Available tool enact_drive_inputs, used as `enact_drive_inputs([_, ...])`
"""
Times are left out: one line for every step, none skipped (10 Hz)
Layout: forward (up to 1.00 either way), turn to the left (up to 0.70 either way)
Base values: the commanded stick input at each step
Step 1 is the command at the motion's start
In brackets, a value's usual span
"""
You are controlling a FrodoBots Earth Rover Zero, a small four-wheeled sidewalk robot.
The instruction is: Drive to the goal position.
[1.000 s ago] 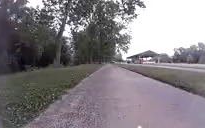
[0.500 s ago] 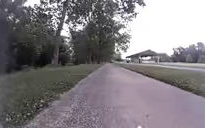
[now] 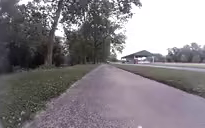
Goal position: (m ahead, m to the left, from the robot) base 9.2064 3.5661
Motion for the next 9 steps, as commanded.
enact_drive_inputs([0.7,0.0])
enact_drive_inputs([0.7,0.0])
enact_drive_inputs([0.7,0.0])
enact_drive_inputs([0.7,0.0])
enact_drive_inputs([0.7,0.0])
enact_drive_inputs([0.7,0.0])
enact_drive_inputs([0.7,0.0])
enact_drive_inputs([0.7,0.0])
enact_drive_inputs([0.7,0.0])
